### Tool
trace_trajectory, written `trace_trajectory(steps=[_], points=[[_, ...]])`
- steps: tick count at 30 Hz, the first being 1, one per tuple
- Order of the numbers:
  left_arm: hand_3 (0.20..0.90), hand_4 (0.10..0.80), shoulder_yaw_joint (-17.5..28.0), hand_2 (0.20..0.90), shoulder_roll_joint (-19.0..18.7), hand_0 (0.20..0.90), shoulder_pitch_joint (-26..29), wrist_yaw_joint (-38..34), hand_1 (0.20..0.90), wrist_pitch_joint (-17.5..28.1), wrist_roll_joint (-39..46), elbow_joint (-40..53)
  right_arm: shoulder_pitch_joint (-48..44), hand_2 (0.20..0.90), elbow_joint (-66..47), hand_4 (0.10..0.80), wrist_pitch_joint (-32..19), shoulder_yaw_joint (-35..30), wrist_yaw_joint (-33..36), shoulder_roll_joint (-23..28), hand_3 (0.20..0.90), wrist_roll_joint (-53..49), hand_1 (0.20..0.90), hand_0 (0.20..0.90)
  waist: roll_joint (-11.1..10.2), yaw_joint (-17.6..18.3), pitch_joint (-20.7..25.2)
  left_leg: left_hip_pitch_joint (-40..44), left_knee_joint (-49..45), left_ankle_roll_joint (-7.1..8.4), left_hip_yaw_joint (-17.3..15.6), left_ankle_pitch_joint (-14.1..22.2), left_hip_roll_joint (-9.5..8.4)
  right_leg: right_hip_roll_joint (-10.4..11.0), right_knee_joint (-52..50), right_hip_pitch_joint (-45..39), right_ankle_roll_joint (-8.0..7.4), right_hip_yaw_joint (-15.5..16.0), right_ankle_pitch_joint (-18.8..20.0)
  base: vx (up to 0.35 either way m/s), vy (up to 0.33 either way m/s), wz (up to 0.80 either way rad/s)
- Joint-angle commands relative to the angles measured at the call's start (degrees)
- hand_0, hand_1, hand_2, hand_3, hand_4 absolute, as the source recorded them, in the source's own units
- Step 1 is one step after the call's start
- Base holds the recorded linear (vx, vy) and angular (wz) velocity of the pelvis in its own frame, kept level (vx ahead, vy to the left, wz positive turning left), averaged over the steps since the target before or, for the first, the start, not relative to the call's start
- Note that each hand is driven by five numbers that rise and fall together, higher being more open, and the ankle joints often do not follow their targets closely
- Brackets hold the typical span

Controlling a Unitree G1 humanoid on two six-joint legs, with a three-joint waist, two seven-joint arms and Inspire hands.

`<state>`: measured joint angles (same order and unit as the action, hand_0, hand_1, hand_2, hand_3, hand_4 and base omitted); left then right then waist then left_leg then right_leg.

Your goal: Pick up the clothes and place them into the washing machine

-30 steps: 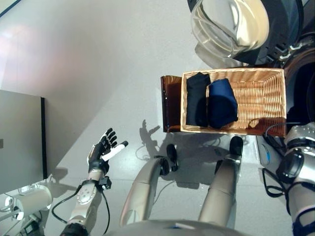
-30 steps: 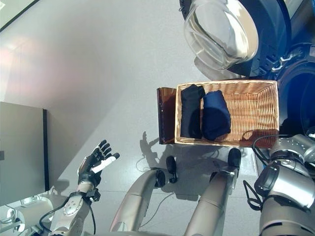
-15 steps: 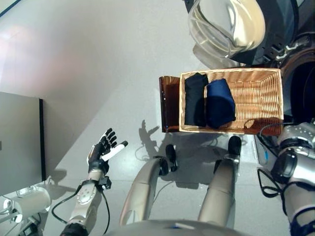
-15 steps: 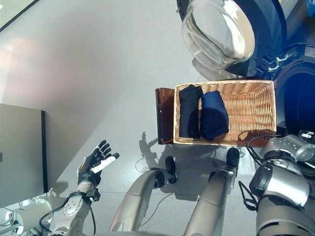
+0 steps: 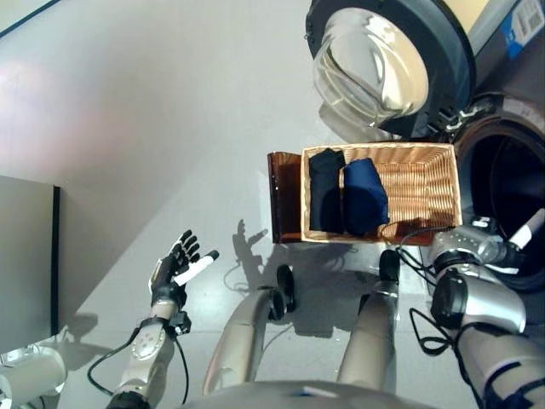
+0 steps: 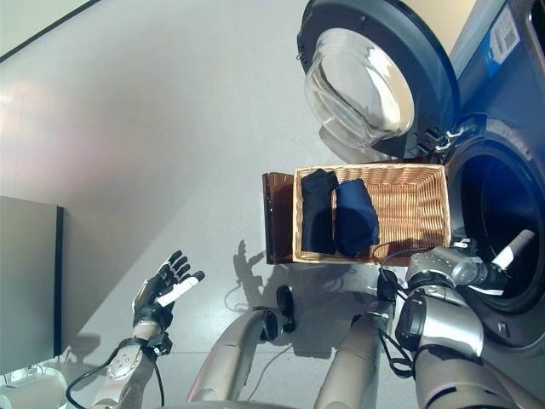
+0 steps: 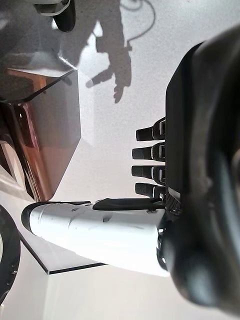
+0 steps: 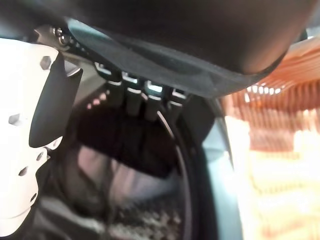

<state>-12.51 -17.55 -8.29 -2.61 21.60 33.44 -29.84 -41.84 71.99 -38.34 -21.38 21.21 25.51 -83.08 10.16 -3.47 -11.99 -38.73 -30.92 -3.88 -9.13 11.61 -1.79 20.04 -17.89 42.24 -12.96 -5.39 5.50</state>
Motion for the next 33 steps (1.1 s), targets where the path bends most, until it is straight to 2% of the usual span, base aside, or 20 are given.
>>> trace_trajectory(steps=[1,10,13,16,17,18,21,28,33], points=[[0.900,0.800,3.72,0.900,-1.89,0.900,-0.94,-1.47,0.900,4.29,0.19,0.72,2.80,0.900,-3.36,0.800,-0.74,3.85,-2.37,0.72,0.900,5.74,0.900,0.900,-2.37,-0.45,0.61,4.62,13.05,4.92,5.65,-7.44,2.38,-0.91,-3.57,-5.22,4.80,3.19,-2.65,0.050,-0.058,-0.08],[0.900,0.800,4.80,0.900,0.23,0.900,-0.02,-0.81,0.900,4.34,0.02,-2.83,9.20,0.900,-0.40,0.800,4.99,7.49,-5.38,-3.66,0.900,9.16,0.900,0.900,-5.68,-0.34,1.35,12.85,22.12,6.59,7.01,-11.89,3.98,-1.24,6.09,-14.76,4.02,7.11,0.25,0.059,-0.069,-0.01],[0.900,0.800,4.99,0.900,0.44,0.900,-0.02,-0.68,0.900,4.42,0.03,-3.41,10.58,0.900,-0.26,0.800,6.13,9.49,-6.07,-4.39,0.900,11.46,0.900,0.900,-6.24,-0.19,1.12,14.36,22.89,6.93,7.23,-11.99,4.35,-1.41,7.13,-16.74,3.99,7.94,0.05,0.029,-0.050,-0.03],[0.900,0.800,5.52,0.900,0.58,0.900,-0.05,-0.88,0.900,4.49,-0.91,-4.10,12.28,0.900,-0.32,0.800,8.75,14.41,-4.18,-4.50,0.900,20.91,0.900,0.900,-7.09,-0.05,0.91,15.39,23.37,7.26,7.41,-12.73,4.90,-1.75,8.56,-18.25,4.13,8.65,0.61,0.028,-0.062,0.02],[0.900,0.800,5.56,0.900,0.58,0.900,-0.07,-0.92,0.900,4.58,-1.70,-4.71,13.08,0.900,-0.02,0.800,10.69,17.95,-3.30,-4.65,0.900,27.38,0.900,0.900,-7.49,-0.25,0.91,15.78,23.47,7.41,7.66,-12.86,5.10,-2.07,8.89,-18.78,4.17,8.86,0.70,0.025,-0.045,0.09],[0.900,0.800,5.61,0.900,0.63,0.900,-0.09,-0.95,0.900,4.60,-1.74,-4.73,13.10,0.900,-0.18,0.800,10.75,17.98,-3.02,-4.72,0.900,27.64,0.900,0.900,-7.47,-0.18,0.94,15.80,23.55,7.42,7.67,-12.93,5.11,-2.08,9.00,-18.83,4.17,8.90,0.78,0.043,-0.045,0.07],[0.900,0.800,6.09,0.900,0.73,0.900,-0.29,-1.01,0.900,4.83,-3.69,-4.18,13.01,0.900,-0.33,0.800,15.73,27.96,0.02,-4.39,0.900,46.00,0.900,0.900,-8.01,-0.78,0.55,16.37,23.76,7.61,8.13,-13.34,5.45,-2.39,9.45,-19.94,4.25,9.58,0.84,0.004,-0.040,0.04],[0.900,0.800,6.98,0.900,0.37,0.900,-0.93,-0.81,0.900,4.77,-4.88,-3.13,11.70,0.900,-0.80,0.800,18.80,34.47,0.48,-5.17,0.900,55.51,0.900,0.900,-8.08,-1.43,0.17,16.04,23.45,7.54,8.58,-13.64,5.22,-2.42,8.84,-19.38,4.35,9.68,0.91,-0.005,-0.017,0.05],[0.900,0.800,7.11,0.900,0.68,0.900,-0.26,-1.67,0.900,4.79,-6.30,-3.26,8.37,0.900,2.77,0.800,23.17,40.95,4.30,-6.22,0.900,69.93,0.900,0.900,-7.29,-2.23,-0.31,14.83,22.18,7.37,8.81,-13.18,4.88,-2.41,7.53,-18.14,4.46,9.40,0.47,-0.010,0.008,0.04]])
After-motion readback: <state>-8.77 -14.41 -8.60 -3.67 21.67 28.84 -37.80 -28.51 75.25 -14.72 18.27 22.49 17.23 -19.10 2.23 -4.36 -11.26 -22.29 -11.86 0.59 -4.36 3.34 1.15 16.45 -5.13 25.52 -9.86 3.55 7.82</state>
